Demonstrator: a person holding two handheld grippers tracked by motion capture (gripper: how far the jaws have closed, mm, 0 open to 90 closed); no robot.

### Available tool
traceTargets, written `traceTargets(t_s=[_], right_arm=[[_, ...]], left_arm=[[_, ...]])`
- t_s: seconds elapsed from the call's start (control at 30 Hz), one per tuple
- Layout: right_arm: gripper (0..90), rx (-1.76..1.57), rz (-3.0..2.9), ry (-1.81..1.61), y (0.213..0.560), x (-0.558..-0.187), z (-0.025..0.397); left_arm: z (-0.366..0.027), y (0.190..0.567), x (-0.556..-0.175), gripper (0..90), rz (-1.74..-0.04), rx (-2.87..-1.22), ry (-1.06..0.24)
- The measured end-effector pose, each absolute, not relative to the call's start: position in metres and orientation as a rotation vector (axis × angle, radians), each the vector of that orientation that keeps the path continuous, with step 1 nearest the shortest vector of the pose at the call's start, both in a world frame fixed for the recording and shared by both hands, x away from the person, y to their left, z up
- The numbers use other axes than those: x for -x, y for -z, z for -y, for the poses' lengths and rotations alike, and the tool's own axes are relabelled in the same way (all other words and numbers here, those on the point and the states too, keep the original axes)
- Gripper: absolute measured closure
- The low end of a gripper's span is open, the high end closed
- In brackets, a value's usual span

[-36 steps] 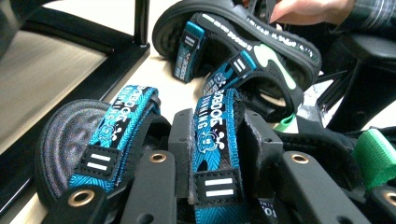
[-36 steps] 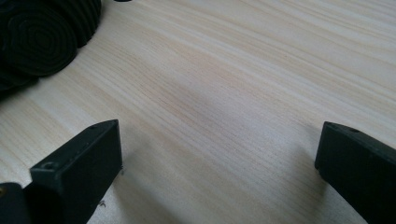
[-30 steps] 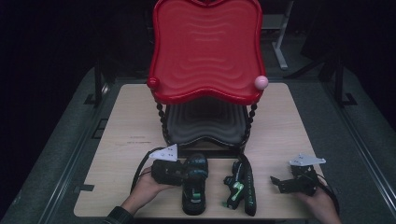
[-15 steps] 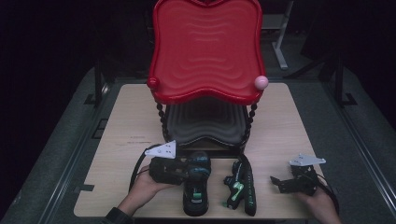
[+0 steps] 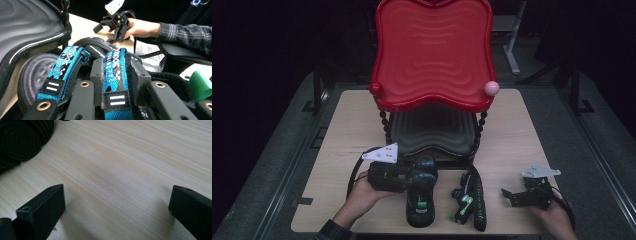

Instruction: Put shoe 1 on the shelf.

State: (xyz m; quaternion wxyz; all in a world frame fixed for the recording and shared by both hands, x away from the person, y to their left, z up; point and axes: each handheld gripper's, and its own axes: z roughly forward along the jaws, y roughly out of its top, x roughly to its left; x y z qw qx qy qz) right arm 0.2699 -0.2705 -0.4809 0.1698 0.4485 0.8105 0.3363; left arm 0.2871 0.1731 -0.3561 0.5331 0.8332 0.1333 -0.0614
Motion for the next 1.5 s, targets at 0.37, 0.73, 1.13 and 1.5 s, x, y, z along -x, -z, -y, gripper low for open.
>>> traceTargets(t_s=[0.37, 0.73, 1.13, 1.5], right_arm=[[0.1, -1.275, -2.303, -0.956, 0.481, -0.27, 0.27], [0.1, -1.277, -2.302, -0.957, 0.481, -0.27, 0.27], [0.1, -1.275, -2.303, -0.956, 0.481, -0.27, 0.27], [0.1, -1.277, -2.301, -0.955, 0.481, -0.27, 0.27]], left_arm=[[-0.17, 0.328, -0.289, 68.4, -0.302, -1.996, 0.12], [-0.167, 0.291, -0.288, 68.5, -0.267, -1.983, 0.103], [-0.162, 0.25, -0.287, 68.7, -0.2, -1.961, 0.089], [-0.159, 0.214, -0.283, 68.8, -0.157, -1.95, 0.038]])
